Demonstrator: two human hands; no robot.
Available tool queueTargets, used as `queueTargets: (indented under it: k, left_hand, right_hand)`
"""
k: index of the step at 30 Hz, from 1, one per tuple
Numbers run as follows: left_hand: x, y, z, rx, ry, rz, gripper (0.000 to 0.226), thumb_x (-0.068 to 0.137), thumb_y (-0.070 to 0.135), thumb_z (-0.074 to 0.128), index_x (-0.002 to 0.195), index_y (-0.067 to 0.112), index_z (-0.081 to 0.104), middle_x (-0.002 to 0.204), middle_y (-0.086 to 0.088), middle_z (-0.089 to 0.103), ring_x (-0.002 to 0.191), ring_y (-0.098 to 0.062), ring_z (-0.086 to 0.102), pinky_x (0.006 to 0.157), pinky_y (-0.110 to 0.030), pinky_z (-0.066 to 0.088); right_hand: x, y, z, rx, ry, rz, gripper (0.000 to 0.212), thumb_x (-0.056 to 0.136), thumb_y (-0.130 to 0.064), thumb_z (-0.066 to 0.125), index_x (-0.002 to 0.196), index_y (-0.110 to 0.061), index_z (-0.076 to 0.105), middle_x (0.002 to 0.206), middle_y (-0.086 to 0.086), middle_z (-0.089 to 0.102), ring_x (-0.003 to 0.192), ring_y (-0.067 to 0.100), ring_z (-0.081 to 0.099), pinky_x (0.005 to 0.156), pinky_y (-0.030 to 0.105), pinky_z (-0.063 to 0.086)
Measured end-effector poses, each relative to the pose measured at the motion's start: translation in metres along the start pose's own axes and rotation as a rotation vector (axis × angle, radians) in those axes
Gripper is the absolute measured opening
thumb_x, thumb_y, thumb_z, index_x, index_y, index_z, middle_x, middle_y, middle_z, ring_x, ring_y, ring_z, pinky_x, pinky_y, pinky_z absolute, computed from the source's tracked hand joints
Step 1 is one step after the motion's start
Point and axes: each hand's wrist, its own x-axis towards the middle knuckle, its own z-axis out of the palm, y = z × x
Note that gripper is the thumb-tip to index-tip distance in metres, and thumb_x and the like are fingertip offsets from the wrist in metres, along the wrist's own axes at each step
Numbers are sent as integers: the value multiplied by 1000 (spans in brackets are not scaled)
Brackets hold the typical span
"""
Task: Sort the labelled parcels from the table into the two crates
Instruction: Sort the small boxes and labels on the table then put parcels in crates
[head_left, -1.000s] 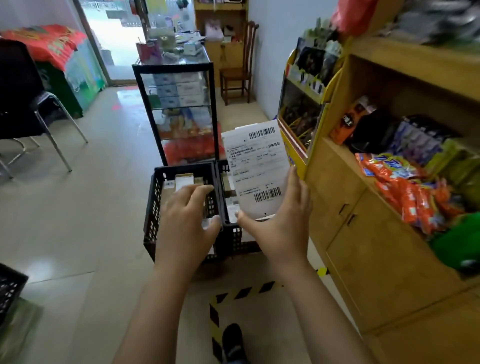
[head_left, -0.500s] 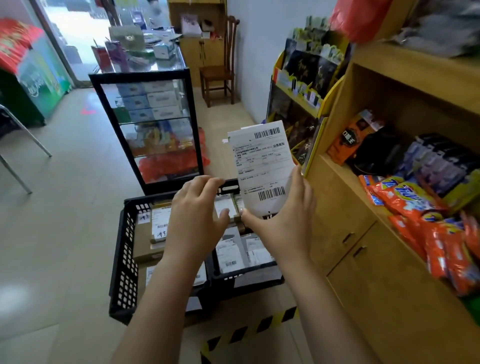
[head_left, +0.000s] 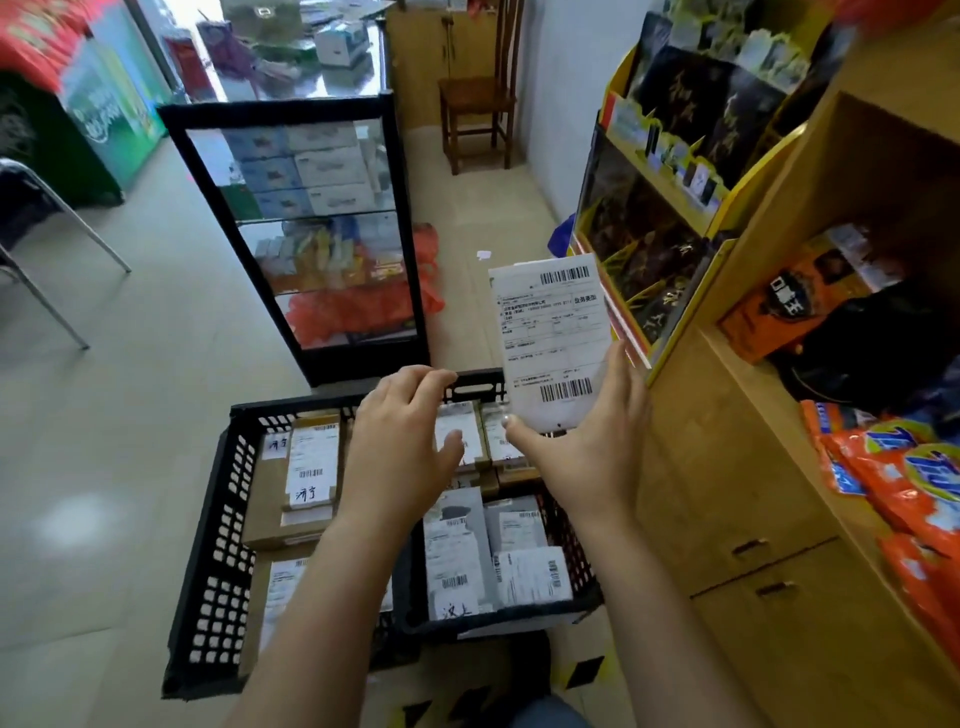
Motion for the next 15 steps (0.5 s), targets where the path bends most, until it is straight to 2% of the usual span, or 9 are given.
queueTargets:
  k: [3,8,15]
  left_hand:
    - [36,-3,31,17,-29,-25,53,72,17,76,122,14,60,120,-4,58,112,-25,53,96,-41,42]
    - [76,-17,88,17,-83,-94,52,72,14,75,121,11,60,118,-6,59,109,-27,54,93,-42,45]
    - [93,-55,180,14,-241,-191,53,71,12,76,121,11,60,118,-6,59,110,-27,55,93,-42,44]
  right_hand:
    - [40,20,19,-17,-53,17,126,59,-46,86,155,-18,11,155,2,23,142,23,22,109,49,40]
    - [86,62,56,-34,-152,62,126,58,-44,87,156,-16,12,152,3,25,139,23,24,108,39,36]
    - [100,131,126,-102,-339,196,129,59,-51,85,156,-18,7,153,1,23,139,22,22,107,40,37]
